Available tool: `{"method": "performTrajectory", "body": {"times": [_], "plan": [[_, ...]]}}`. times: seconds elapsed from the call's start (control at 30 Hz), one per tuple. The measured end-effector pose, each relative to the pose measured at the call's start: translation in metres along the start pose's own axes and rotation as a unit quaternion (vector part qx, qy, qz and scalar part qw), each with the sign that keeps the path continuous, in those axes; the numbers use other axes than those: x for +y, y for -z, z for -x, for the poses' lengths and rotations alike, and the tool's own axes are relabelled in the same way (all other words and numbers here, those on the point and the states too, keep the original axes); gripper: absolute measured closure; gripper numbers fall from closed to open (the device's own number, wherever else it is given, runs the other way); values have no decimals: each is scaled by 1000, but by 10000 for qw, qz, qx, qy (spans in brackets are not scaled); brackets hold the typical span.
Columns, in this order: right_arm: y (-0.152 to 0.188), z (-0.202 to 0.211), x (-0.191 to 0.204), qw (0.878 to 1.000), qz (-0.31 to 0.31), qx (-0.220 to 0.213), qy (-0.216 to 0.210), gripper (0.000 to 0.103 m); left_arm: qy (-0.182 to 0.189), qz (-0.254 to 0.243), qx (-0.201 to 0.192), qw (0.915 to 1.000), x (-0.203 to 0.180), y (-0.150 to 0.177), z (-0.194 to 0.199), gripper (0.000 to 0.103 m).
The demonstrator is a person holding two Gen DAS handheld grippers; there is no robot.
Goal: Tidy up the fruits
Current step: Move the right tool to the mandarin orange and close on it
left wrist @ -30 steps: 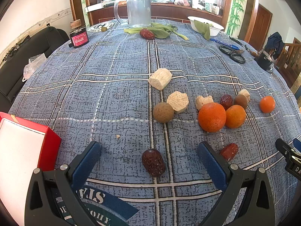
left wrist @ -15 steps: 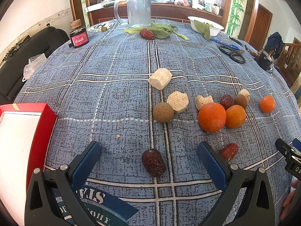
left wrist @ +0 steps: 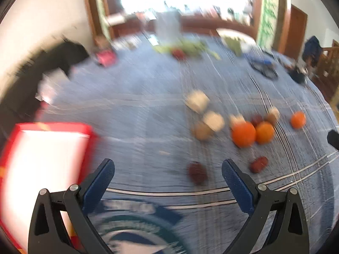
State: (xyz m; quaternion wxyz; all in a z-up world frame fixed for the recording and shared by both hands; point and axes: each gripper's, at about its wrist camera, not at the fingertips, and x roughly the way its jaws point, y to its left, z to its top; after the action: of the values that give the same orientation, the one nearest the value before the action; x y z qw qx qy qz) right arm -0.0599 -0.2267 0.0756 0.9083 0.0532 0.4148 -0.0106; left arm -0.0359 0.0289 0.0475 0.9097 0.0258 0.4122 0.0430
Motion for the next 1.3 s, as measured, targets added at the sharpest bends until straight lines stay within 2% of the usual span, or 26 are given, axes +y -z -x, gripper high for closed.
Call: {"method": "performTrajectory", "body": {"times": [0.13, 0.3, 0.4, 0.47, 0.53, 0.63, 0.73, 0.8, 0.9, 1.0, 1.1, 1.17, 1.3], "plan": [[-25, 3, 38, 9990, 236, -13, -388, 0, -281, 165, -547, 9980, 26, 2, 43, 1], [-43, -9, 77, 9954, 464, 81, -838, 0, -633, -85, -607, 9961, 28, 13, 44, 1], [-32, -24, 74, 9915, 407, 57, -1237, 0, -631, -159, -452, 9969, 25, 16, 35, 1], [-26, -45, 62, 9881, 131, 563, -1425, 1, -621, -183, -435, 9970, 22, 17, 30, 1], [-25, -52, 48, 9831, -94, 657, -1708, 1, -490, -211, -474, 9975, 19, 19, 30, 1], [-25, -53, 34, 9863, -285, 613, -1505, 1, -423, -280, -513, 9974, 13, 21, 28, 1], [-27, -54, 31, 9823, -370, 642, -1720, 2, -272, -289, -323, 9987, 8, 25, 20, 2], [-29, -53, 25, 9826, -416, 605, -1708, 2, -174, -321, -277, 9990, 4, 26, 18, 4], [-35, -50, -4, 9829, -806, 444, -1593, 2, 54, -389, -244, 9989, -1, 27, 19, 6], [-38, -55, -30, 9811, -1239, 403, -1428, 3, 265, -388, -186, 9987, -3, 27, 18, 14], [-37, -64, -38, 9809, -1347, 542, -1297, 17, 390, -380, -107, 9985, -3, 28, 14, 28], [-35, -73, -35, 9805, -1294, 720, -1293, 27, 493, -369, -57, 9981, -3, 29, 12, 30], [-34, -86, -26, 9845, -1120, 819, -1074, 30, 703, -341, -3, 9969, -3, 30, 12, 39]]}}
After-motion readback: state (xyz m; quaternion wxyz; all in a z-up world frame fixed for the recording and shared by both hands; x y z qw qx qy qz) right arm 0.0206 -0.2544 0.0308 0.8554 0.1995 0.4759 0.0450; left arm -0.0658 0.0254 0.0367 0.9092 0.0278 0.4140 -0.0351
